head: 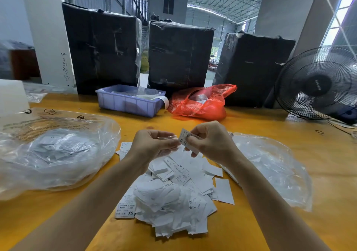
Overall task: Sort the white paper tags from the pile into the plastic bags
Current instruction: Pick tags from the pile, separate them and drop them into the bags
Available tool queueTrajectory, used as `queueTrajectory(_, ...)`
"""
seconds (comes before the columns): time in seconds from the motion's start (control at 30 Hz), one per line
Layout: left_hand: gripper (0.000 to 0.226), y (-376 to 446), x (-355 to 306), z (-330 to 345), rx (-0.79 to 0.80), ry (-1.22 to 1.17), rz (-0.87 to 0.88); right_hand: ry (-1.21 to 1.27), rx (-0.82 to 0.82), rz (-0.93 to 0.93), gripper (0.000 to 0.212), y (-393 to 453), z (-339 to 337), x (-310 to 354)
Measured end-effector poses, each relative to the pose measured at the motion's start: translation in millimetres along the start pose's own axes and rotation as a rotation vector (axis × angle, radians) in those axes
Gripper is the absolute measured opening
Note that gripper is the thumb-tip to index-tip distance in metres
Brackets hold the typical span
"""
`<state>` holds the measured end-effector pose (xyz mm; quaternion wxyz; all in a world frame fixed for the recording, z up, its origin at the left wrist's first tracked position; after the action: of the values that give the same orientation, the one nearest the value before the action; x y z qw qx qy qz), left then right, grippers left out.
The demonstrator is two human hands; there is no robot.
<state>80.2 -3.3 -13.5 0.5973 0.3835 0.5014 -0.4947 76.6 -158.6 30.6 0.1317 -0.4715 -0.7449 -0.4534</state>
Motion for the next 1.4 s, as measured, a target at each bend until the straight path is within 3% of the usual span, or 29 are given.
queueTrajectory(0.33, 0.033, 2, 0, -1, -0.019, 0.115, 0.086, 0.142, 0.242, 0.228, 0.018, -6, 10, -4)
queueTrajectory(0.7, 0.009, -5, 4, 8, 0.109, 0.138, 0.059, -0.004, 0.346, 0.216, 0.063, -10, 17, -7)
queueTrajectory(0.83, 0.018, -3, 3, 7, 0.019, 0.087, 0.067, -0.019, 0.236, 0.196, 0.065, -6, 12, -7)
queueTrajectory(0.97, 0.024, -1, 4, 4, -0.034, 0.020, -0.003, 0.021, 0.037, 0.107, 0.040, -1, 3, -3)
queueTrajectory(1.07, 0.029, -2, 6, 4, -0.053, 0.017, -0.020, -0.020, 0.030, 0.063, 0.031, -3, 7, 0)
queueTrajectory(1.3, 0.032, -4, 10, 4, -0.089, 0.006, -0.040, -0.077, 0.056, -0.009, 0.055, -7, 22, 4)
queueTrajectory(1.4, 0.019, -6, 10, 6, -0.091, -0.014, -0.042, -0.039, 0.019, 0.040, 0.067, -7, 19, 2)
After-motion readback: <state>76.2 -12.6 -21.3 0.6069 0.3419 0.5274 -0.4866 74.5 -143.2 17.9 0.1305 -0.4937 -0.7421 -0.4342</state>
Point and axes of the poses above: each hand's wrist, its own y-axis towards the middle knuckle, its own z-axis out of the palm, x = y × z, the point moved 4 cm from there along y, towards the middle knuckle, and after that the axes turned 12 degrees about -x, right-handed, at the moved point
